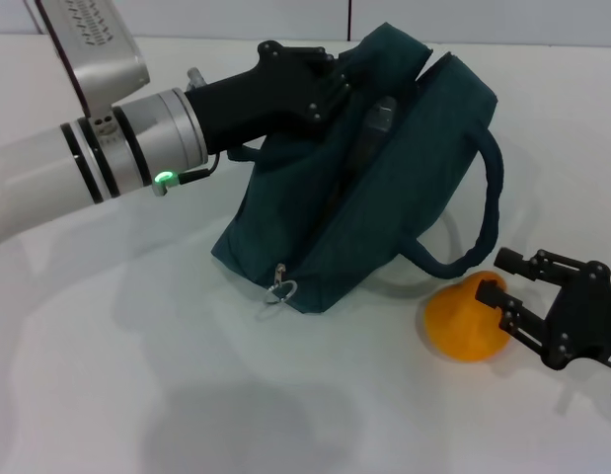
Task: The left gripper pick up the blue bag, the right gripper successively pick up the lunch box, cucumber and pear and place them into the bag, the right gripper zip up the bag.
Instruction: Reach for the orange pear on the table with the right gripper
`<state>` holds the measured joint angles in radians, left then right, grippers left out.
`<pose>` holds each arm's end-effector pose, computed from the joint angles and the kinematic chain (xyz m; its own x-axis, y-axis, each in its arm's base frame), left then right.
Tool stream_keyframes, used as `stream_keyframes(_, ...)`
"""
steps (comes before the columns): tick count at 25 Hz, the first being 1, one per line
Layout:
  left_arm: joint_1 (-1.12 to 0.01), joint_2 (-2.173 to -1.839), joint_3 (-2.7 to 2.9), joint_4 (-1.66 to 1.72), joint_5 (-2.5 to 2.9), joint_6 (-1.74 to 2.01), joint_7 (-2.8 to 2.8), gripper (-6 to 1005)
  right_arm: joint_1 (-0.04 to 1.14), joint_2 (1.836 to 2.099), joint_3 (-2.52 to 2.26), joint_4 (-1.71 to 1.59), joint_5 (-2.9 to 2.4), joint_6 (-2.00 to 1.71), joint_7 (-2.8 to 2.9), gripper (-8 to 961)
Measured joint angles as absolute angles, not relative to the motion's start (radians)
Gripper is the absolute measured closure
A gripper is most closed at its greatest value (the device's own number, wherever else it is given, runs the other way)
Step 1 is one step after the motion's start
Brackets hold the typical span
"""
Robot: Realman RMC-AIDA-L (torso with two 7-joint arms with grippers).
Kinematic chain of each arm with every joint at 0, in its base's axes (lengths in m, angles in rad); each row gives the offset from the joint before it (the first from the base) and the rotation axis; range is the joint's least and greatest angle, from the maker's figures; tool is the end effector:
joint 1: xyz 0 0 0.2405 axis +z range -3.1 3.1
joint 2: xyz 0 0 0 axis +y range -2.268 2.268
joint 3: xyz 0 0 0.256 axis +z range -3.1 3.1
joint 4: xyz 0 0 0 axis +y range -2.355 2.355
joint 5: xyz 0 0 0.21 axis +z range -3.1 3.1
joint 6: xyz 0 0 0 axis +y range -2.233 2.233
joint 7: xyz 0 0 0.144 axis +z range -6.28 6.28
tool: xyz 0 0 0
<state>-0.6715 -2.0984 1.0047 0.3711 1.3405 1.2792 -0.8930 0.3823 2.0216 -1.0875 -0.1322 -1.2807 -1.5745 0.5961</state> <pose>-0.1966 0.3782 -0.0427 0.7386 -0.0201 0.6738 0.3253 -0.8648 -0.3824 0.2996 0.2549 -0.0405 0.7176 -0.0336 -0.6956 -0.3795 -0.8564 -0.3502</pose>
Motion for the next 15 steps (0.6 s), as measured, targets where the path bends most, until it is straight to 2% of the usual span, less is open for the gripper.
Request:
stream_keyframes(7, -0.672, -2.098, 1.005, 0.371, 1.332, 1.279, -0.893, 921, 0.388, 2.022, -1.09, -0.133, -1.281, -1.569, 0.594, 580)
stream_keyframes(15, -0.672, -2.098, 1.005, 0.371, 1.331, 1.279, -0.893, 922, 0.388, 2.022, -1.095, -0.135, -1.281, -1.56, 0.596, 730)
